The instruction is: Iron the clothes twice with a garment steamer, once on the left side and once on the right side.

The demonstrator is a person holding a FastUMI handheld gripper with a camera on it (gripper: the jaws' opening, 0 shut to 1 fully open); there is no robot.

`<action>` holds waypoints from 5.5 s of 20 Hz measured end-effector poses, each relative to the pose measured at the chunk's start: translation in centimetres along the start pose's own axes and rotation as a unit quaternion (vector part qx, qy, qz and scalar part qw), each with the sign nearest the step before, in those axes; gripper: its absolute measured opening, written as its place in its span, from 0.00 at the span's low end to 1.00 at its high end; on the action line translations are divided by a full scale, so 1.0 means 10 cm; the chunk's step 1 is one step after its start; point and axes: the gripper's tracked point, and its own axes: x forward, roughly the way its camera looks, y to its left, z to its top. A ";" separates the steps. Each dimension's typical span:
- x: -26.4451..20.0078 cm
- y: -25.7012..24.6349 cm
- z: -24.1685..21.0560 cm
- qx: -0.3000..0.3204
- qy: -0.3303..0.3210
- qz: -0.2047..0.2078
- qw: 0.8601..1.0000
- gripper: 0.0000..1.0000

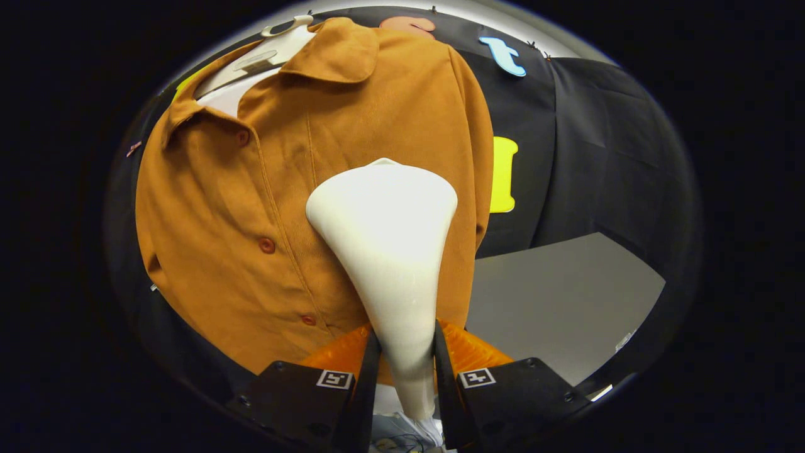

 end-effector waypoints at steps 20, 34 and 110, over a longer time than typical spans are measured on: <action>0.34 -0.16 -1.07 0.042 0.152 -0.014 0.987 0.47; 0.10 -0.31 -1.04 0.053 0.135 -0.020 0.989 0.47; 0.05 1.65 -1.74 -0.052 0.193 0.092 0.976 0.47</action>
